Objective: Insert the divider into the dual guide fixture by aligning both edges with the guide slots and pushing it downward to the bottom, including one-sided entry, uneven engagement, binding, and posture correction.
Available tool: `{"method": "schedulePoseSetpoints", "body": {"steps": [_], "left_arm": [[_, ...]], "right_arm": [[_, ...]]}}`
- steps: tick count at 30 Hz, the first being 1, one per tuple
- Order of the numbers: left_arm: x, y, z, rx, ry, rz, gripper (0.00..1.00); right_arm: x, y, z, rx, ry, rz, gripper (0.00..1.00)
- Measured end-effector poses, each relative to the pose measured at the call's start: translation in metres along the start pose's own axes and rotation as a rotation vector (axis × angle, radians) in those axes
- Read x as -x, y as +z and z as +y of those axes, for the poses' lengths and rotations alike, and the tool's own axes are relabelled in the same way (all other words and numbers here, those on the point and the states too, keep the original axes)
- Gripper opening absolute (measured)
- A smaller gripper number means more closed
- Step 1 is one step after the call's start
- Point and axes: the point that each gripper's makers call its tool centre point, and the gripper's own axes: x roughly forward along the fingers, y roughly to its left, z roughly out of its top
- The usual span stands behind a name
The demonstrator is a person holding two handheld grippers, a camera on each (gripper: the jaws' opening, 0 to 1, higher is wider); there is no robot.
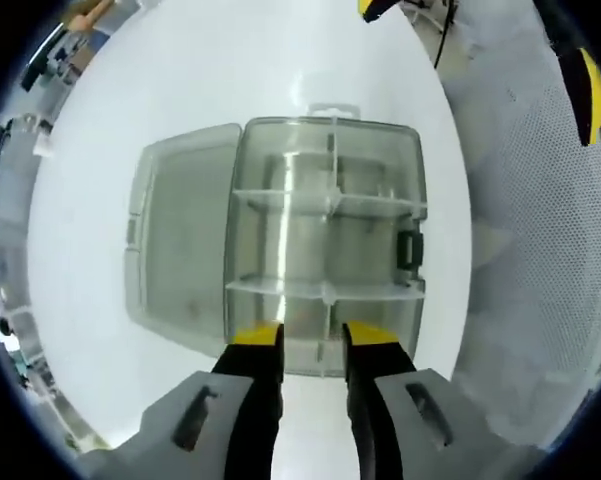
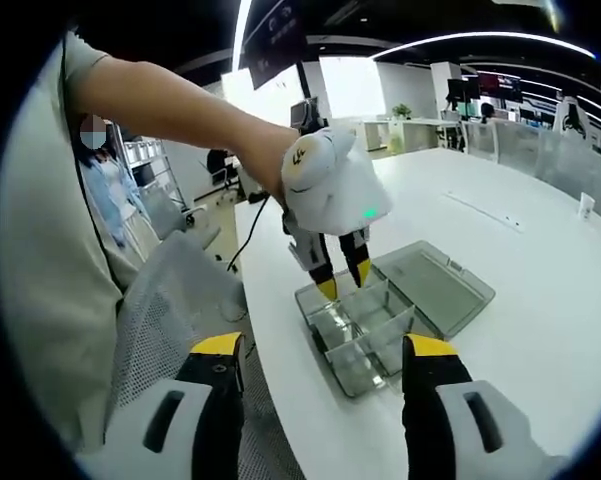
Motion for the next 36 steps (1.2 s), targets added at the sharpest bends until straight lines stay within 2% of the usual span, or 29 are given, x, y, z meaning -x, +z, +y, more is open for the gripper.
{"method": "schedulePoseSetpoints", "body": {"steps": [13, 22, 29, 32, 36], "left_arm": [[0.020, 0.002, 0.000, 0.052, 0.047, -0.110, 0.31], [0.045, 0.011, -0.007, 0.143, 0.094, -0.256, 0.35], [0.070, 0.016, -0.010, 0.266, 0.135, -0.404, 0.38], [0.075, 0.017, -0.014, 0.315, 0.140, -0.459, 0.41], [0.079, 0.018, -0.026, 0.340, 0.137, -0.506, 0.43]], "right_arm": [[0.002, -0.004, -0.001, 0.005, -0.001, 0.019, 0.62], [0.005, -0.008, -0.002, 0.014, -0.003, 0.035, 0.63], [0.007, -0.008, 0.000, 0.022, -0.004, 0.043, 0.63], [0.008, -0.009, 0.000, 0.024, -0.004, 0.046, 0.63], [0.011, -0.012, 0.001, 0.026, -0.007, 0.052, 0.63]]}}
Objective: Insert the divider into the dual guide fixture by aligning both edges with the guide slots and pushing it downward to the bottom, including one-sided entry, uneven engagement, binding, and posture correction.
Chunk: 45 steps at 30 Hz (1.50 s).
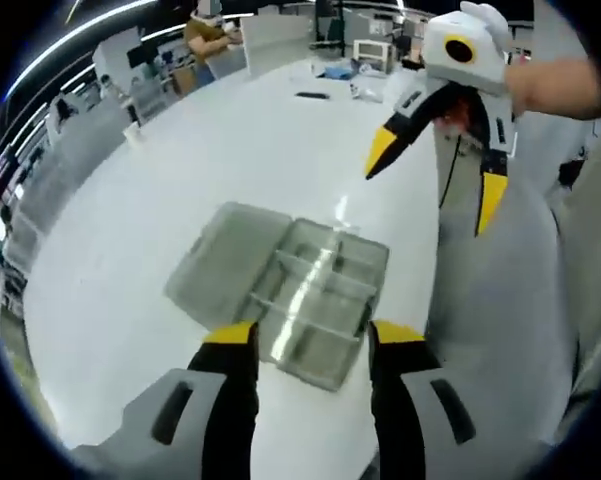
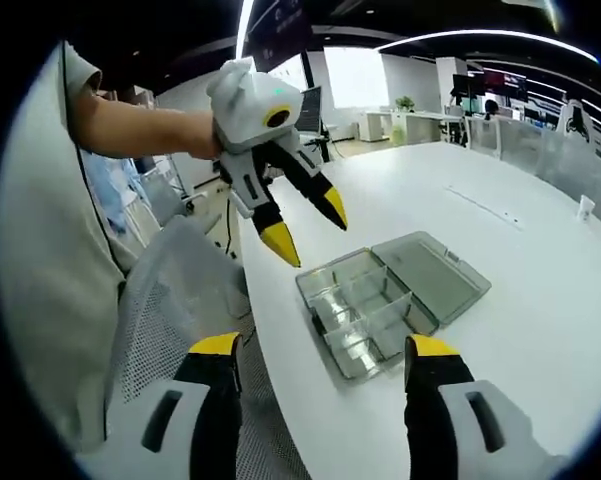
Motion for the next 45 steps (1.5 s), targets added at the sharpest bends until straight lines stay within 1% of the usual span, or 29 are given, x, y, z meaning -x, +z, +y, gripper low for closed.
{"method": "schedulePoseSetpoints", "body": {"steps": [4, 6, 11, 15, 17, 19, 24, 29, 31, 36, 45], "left_arm": [[0.003, 0.005, -0.008, 0.032, 0.003, -0.063, 0.44], [0.003, 0.006, -0.011, 0.043, 0.004, -0.076, 0.46], [0.004, 0.021, -0.023, 0.082, 0.004, -0.147, 0.46], [0.003, 0.026, -0.033, 0.091, -0.001, -0.170, 0.47], [0.002, 0.030, -0.037, 0.101, -0.004, -0.196, 0.47], [0.001, 0.031, -0.041, 0.110, -0.009, -0.204, 0.48], [-0.002, 0.042, -0.052, 0.124, -0.014, -0.246, 0.51], [-0.003, 0.047, -0.061, 0.124, -0.027, -0.269, 0.53], [-0.003, 0.046, -0.063, 0.125, -0.031, -0.269, 0.54], [-0.004, 0.045, -0.066, 0.132, -0.036, -0.273, 0.54], [-0.006, 0.048, -0.073, 0.144, -0.046, -0.288, 0.55]], "right_arm": [[0.004, -0.005, 0.000, -0.001, -0.005, 0.009, 0.63], [0.006, -0.007, 0.000, -0.001, -0.008, 0.014, 0.63], [0.010, -0.012, -0.001, -0.001, -0.014, 0.022, 0.63], [0.015, -0.015, -0.002, -0.001, -0.021, 0.031, 0.63], [0.017, -0.017, -0.003, 0.000, -0.024, 0.034, 0.63], [0.019, -0.019, -0.005, 0.001, -0.027, 0.037, 0.63], [0.023, -0.023, -0.007, 0.004, -0.034, 0.047, 0.63], [0.027, -0.025, -0.011, 0.010, -0.041, 0.055, 0.63], [0.028, -0.027, -0.013, 0.012, -0.043, 0.062, 0.63], [0.032, -0.033, -0.021, 0.018, -0.048, 0.074, 0.63], [0.035, -0.045, -0.035, 0.017, -0.055, 0.109, 0.62]]}}
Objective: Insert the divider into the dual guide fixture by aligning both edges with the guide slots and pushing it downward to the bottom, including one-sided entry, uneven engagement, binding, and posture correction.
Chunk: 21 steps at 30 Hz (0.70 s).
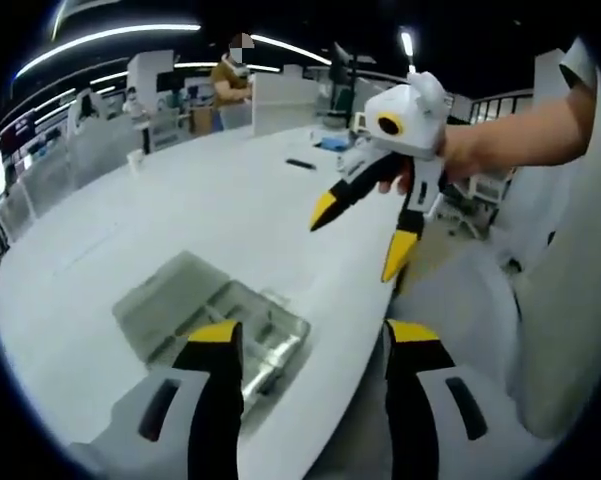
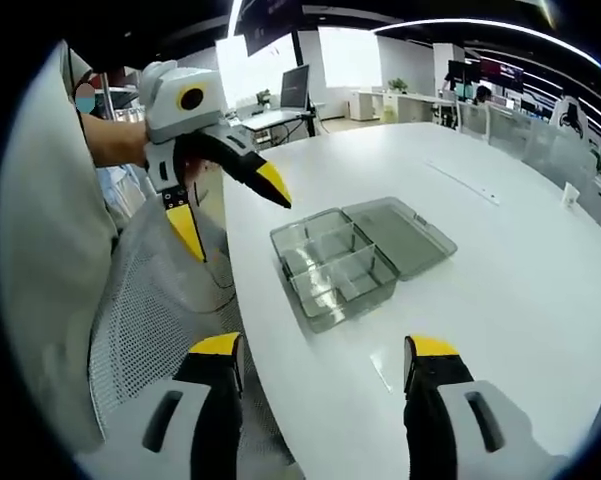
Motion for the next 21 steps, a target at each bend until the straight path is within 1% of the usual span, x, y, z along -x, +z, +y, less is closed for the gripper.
{"method": "schedulePoseSetpoints", "body": {"steps": [3, 9, 21], "left_arm": [[-0.001, 0.000, -0.002, 0.003, -0.003, -0.004, 0.56], [-0.002, -0.004, -0.006, 0.009, -0.011, 0.004, 0.57], [-0.001, -0.011, -0.003, 0.038, 0.002, 0.005, 0.59]], "right_arm": [[0.000, -0.002, -0.004, 0.005, -0.003, 0.006, 0.62], [-0.007, -0.010, -0.015, 0.033, -0.007, 0.048, 0.61], [-0.025, -0.019, -0.038, 0.072, -0.001, 0.110, 0.57]]}}
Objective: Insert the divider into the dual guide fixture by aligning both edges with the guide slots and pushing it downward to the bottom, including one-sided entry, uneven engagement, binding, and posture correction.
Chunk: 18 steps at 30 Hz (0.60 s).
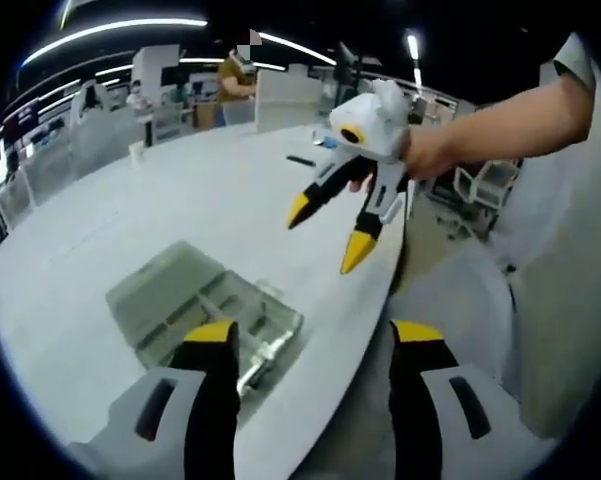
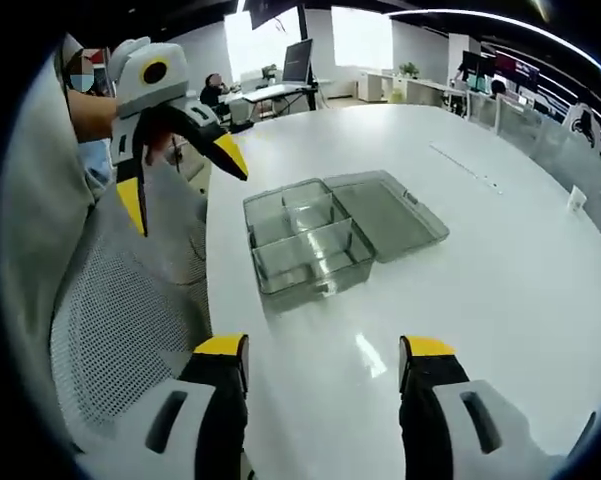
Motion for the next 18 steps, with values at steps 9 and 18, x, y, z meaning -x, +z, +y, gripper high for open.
{"method": "schedulePoseSetpoints", "body": {"steps": [9, 18], "left_arm": [[-0.001, -0.004, 0.001, 0.012, 0.000, 0.003, 0.63], [-0.002, -0.005, 0.004, 0.011, 0.003, 0.006, 0.67]], "right_arm": [[-0.017, -0.011, -0.007, 0.034, 0.019, 0.062, 0.55], [-0.028, -0.020, -0.014, 0.063, 0.031, 0.112, 0.53]]}}
